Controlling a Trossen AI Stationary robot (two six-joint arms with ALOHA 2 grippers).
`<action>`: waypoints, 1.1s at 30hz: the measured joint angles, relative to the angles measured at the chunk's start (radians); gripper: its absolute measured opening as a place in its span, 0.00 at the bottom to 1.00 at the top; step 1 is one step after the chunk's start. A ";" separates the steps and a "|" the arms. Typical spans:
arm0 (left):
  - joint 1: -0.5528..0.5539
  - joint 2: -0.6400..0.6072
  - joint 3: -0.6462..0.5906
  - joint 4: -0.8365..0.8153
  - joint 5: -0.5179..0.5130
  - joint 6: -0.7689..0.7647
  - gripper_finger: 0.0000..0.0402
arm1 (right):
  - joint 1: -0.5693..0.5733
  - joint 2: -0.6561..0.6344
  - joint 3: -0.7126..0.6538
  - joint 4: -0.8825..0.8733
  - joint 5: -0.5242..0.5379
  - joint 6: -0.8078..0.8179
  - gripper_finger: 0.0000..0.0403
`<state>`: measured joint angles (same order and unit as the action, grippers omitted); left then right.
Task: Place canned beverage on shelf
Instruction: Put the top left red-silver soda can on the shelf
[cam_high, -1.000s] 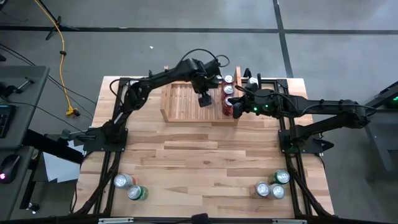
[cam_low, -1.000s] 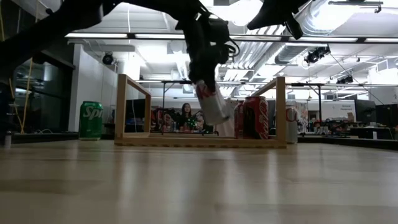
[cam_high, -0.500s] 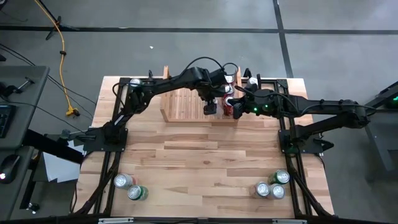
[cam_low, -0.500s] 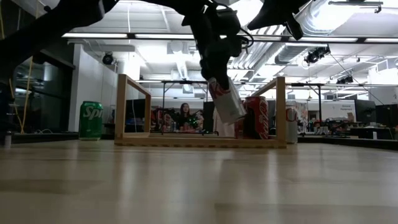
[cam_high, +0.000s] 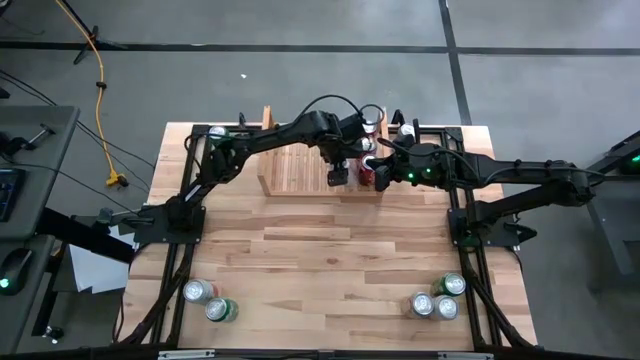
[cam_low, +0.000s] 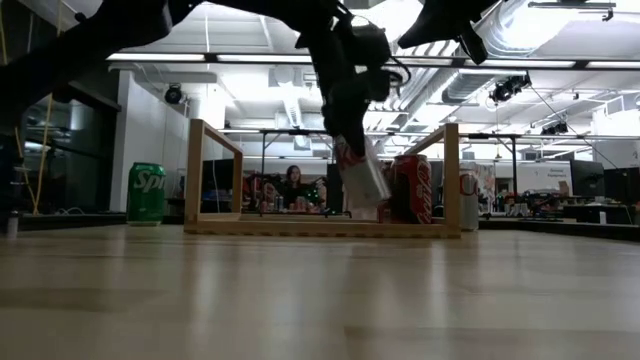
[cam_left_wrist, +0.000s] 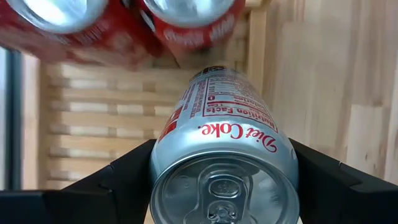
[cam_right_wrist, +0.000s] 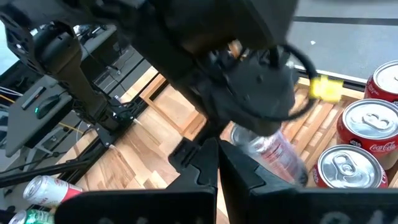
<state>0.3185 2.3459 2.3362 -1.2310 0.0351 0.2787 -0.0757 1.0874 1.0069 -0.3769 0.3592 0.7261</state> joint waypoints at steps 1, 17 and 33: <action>-0.002 0.009 0.000 -0.004 0.000 0.002 0.71 | 0.000 0.000 0.000 0.000 0.000 0.000 0.00; -0.021 0.038 0.000 0.025 -0.022 0.013 0.84 | 0.000 0.000 0.000 -0.001 -0.003 0.010 0.00; -0.007 -0.006 0.016 0.017 -0.022 0.014 0.88 | 0.000 0.000 0.000 -0.001 -0.003 0.010 0.00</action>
<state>0.3116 2.3401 2.3521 -1.2140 0.0135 0.2924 -0.0755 1.0870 1.0069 -0.3775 0.3561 0.7364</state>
